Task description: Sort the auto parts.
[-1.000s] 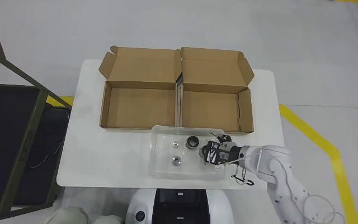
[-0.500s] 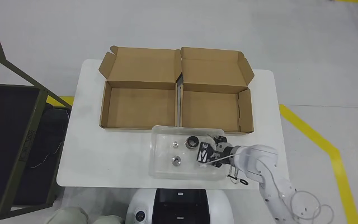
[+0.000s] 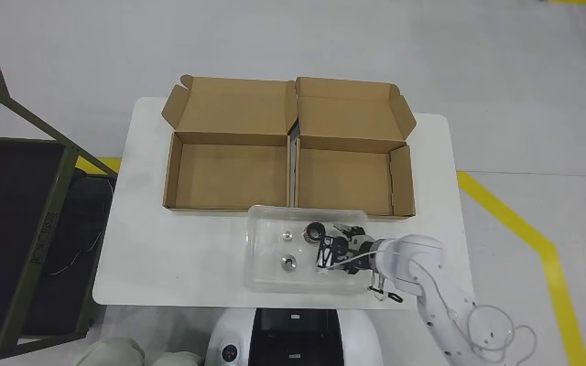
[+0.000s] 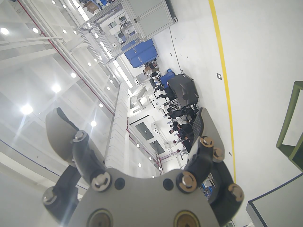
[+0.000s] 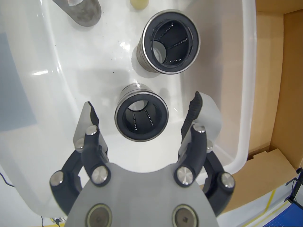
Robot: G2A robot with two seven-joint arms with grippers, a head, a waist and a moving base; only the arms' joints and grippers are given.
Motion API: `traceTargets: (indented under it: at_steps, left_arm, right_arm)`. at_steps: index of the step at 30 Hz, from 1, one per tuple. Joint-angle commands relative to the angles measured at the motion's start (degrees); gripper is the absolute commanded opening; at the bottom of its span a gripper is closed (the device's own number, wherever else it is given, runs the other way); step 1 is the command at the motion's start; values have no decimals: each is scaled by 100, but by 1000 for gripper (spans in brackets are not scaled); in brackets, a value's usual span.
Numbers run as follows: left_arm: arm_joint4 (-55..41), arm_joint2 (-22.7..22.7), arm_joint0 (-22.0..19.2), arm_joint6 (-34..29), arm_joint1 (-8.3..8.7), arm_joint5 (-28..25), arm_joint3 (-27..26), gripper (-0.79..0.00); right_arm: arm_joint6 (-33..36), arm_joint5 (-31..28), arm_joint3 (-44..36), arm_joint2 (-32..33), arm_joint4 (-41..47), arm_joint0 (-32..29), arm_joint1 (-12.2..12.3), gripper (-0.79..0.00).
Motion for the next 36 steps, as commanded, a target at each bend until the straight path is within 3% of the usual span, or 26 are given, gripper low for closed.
traceTargets:
  at_steps: [1, 7, 10, 12, 16, 17, 36]
  left_arm:
    - [0, 0, 0, 0, 0, 0, 0, 0]
    - [0, 0, 0, 0, 0, 0, 0, 0]
    - [0, 0, 0, 0, 0, 0, 0, 0]
    - [0, 0, 0, 0, 0, 0, 0, 0]
    - [0, 0, 0, 0, 0, 0, 0, 0]
    - [0, 0, 0, 0, 0, 0, 0, 0]
    - [0, 0, 0, 0, 0, 0, 0, 0]
  right_arm:
    - [82, 3, 46, -40, 53, 37, 4, -117]
    - [333, 63, 81, -124, 198, 111, 17, -206]
    - [465, 105, 40, -147, 250, 123, 29, -394]
    - [546, 121, 2, -157, 294, 119, 38, -471]
    - [679, 121, -61, -173, 376, 120, 60, -760]
    - [701, 104, -97, -182, 398, 116, 67, -785]
    - [663, -173, -1432, 41, 418, -508, 322, -785]
